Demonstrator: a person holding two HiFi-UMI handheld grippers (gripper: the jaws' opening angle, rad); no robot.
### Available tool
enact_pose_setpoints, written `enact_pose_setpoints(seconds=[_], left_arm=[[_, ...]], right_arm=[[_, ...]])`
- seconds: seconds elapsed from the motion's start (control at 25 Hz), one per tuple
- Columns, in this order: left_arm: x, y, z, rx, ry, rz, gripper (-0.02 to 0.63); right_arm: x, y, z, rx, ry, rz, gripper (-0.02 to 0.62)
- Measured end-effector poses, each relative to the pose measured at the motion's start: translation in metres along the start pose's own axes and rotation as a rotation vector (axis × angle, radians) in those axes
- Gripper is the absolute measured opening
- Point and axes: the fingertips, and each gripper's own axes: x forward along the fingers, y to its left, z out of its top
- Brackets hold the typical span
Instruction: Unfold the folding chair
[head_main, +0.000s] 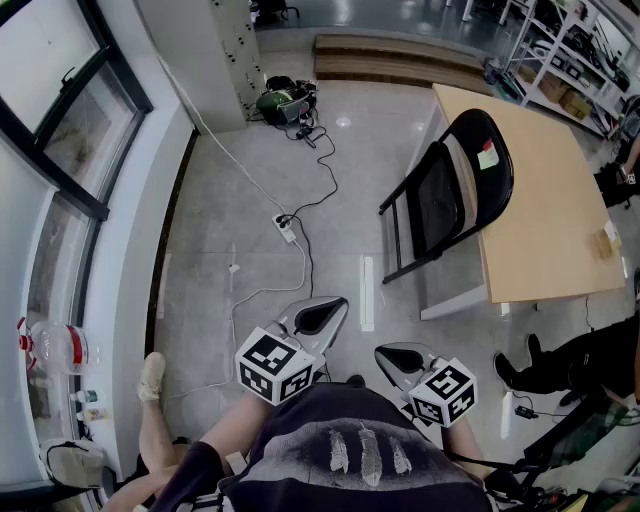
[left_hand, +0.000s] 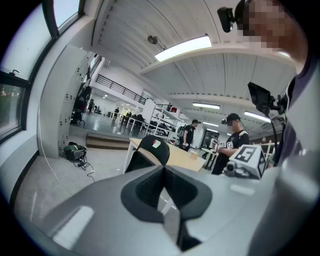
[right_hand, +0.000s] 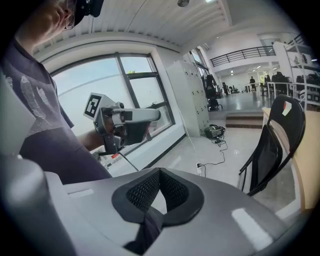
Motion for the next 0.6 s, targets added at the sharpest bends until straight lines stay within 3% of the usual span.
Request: enact_pose_setpoints(seconds=[0.24,0.6], left_arm=[[-0.046,0.085,0.015,-0.032,-0.038,0.010,0.000],[-0.084,0.172,0.019,-0.103,-0.068,0.028,0.000]], right_arm=[[0.087,0.028,0.047,-0.062,0.044,0.018,0.000],[0.163,0.040,0.084,-0.109,0.118,0.014,0.000]])
